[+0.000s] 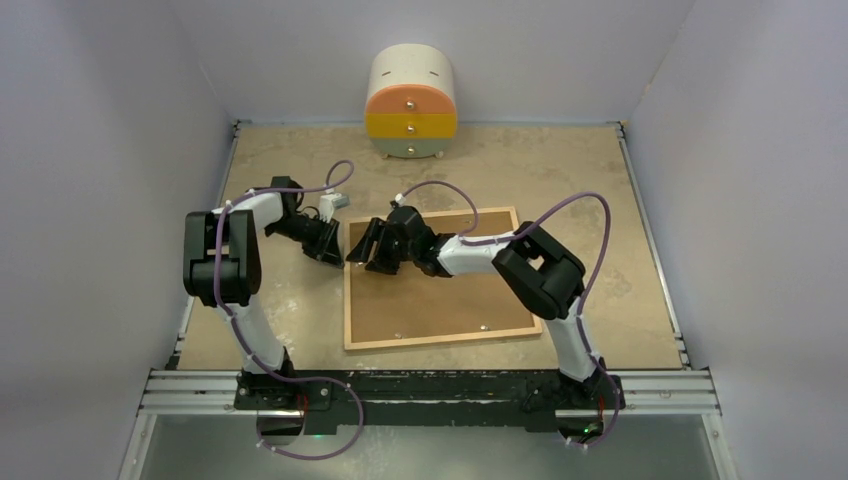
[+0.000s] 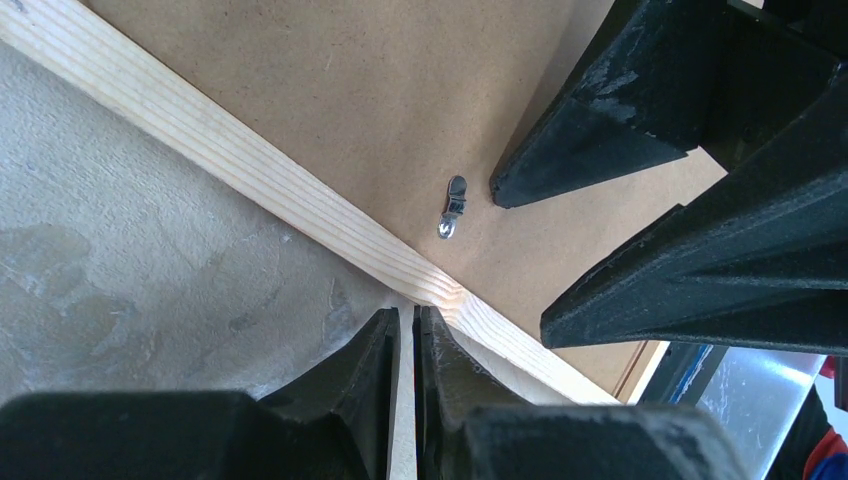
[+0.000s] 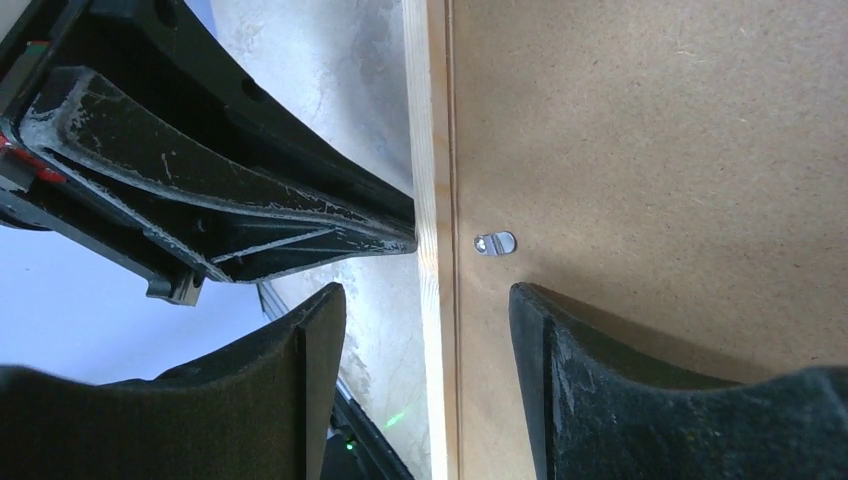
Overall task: Put the photo into the frame
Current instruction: Adjust the photo frame at the center of the board, then install the photo frame at the center of the board.
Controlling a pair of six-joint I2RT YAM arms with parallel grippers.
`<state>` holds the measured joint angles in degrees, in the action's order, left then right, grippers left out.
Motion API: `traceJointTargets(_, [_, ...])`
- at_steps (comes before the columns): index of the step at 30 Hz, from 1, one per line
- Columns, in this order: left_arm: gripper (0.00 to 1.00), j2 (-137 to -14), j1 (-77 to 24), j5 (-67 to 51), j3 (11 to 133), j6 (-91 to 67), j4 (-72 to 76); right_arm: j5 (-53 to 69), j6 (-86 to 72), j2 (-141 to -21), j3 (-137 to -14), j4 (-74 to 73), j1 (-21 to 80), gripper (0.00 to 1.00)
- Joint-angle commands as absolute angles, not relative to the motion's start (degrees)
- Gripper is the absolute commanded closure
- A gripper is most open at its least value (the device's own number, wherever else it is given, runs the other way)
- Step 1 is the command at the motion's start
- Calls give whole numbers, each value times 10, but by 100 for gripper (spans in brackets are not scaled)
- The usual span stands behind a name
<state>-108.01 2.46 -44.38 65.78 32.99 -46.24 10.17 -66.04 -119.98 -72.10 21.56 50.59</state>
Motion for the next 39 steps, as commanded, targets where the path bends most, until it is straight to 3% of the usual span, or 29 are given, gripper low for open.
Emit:
traceJointTargets(1, [88,-1099,16,-412,649,339,-423,112,-681,-1209,-741,226,508,37])
traceJointTargets(22, [93,-1097,16,-409,644,350,-424,106,-655,-1246,-780,196,508,40])
traceJointTargets(39, [95,-1098,16,-412,643,358,-430,193,-627,-1279,-820,206,507,44])
